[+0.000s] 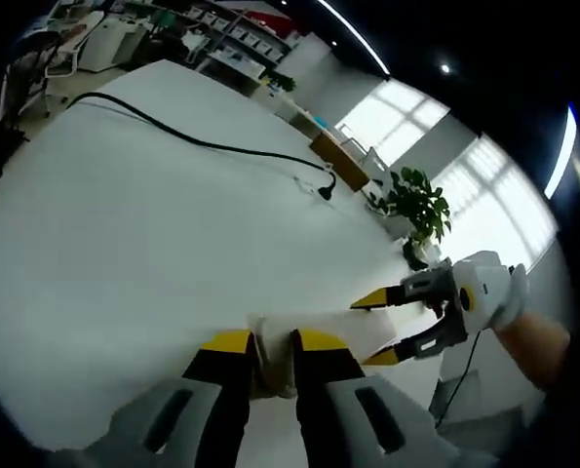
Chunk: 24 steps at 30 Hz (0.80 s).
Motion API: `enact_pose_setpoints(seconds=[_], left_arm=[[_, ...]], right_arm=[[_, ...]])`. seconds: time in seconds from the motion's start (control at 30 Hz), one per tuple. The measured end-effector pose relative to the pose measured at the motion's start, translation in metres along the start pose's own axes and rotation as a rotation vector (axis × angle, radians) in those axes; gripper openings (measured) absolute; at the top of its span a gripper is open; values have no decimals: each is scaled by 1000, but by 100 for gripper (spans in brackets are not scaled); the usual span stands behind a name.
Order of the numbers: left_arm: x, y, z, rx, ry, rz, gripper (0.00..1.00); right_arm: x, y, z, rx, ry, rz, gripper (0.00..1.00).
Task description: Arrange the utensils inside the cutlery case until each visible utensil rests in its matching compartment.
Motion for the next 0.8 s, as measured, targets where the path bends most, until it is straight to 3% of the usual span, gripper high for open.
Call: enact_pose_setpoints(seconds=[0.8], left_arm=[[-2,9,5,-15,-57,90,17]], right_arm=[[-1,2,7,-29,18,-26,40]])
Point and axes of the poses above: the point that each gripper's makers call its tool centre point, and the gripper's own axes: z roughly forward along the fingers, x roughly to its right, y roughly out of its underside, the point moved 6 cm from there along -z, roughly backward along the fingers, and after that the axes turned 12 degrees about -y, right-handed, at the moved point
